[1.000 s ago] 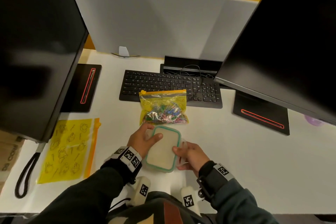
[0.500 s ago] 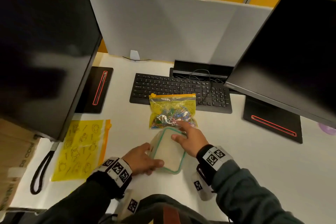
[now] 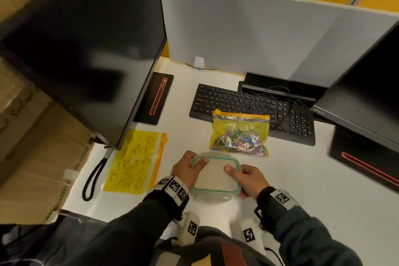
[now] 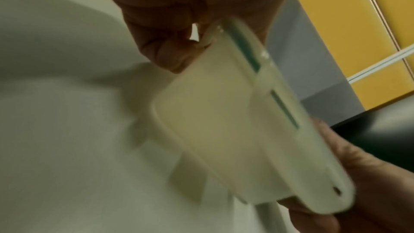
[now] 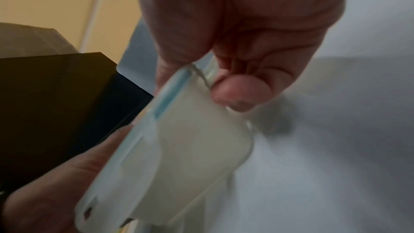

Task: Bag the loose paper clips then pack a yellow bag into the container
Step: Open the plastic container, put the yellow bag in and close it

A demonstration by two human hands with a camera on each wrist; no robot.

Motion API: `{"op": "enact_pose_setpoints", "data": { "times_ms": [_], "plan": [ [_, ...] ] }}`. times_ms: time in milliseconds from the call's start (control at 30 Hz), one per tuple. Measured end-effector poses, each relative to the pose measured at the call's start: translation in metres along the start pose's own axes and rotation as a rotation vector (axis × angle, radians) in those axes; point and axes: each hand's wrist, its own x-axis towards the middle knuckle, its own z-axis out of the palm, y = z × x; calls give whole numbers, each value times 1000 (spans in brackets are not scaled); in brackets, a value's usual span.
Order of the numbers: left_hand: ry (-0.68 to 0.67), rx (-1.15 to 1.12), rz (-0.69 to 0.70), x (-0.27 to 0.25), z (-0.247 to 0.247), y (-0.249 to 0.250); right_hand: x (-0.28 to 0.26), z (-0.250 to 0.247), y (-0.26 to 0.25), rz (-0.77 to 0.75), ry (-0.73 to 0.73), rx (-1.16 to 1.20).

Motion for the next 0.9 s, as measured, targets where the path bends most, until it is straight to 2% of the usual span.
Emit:
{"op": "enact_pose_setpoints", "data": {
  "times_ms": [133,267,367,467,533,600,667,700,733,800,833,900],
  "plan": [
    [52,46,83,2,-5,2,0,5,5,3,-9,83],
    [43,100,120,4,-9,3,-6,8,0,-87,123,60],
    [20,154,139,3,-12,6,-9,5,-4,-133,167,15],
    [128,426,184,8,-30,-3,-13,-1,-8,-189,165,65],
    [195,658,66,11,-52,-14,-17,-7,-13,-214,105,153],
    [141,800,-102,12,-71,-24,-23,-11,-20,-201,-2,270],
    [89,819,-137,14,-77,-27,-29,-18,-31,-191,-74,419],
    [72,833,-132,15,-76,-27,-30,-24,-37,-201,-58,500],
    [56,866,-127,16,-75,-26,-32,-31,-45,-222,-9,583],
    [53,941,-101,15,-75,-26,-34,-49,-56,-316,189,696],
    [66,951,-76,15,-77,-26,-35,-59,-59,-391,321,660],
    [90,884,-29,13,-81,-25,-37,-78,-56,-551,565,369]
  ]
}}
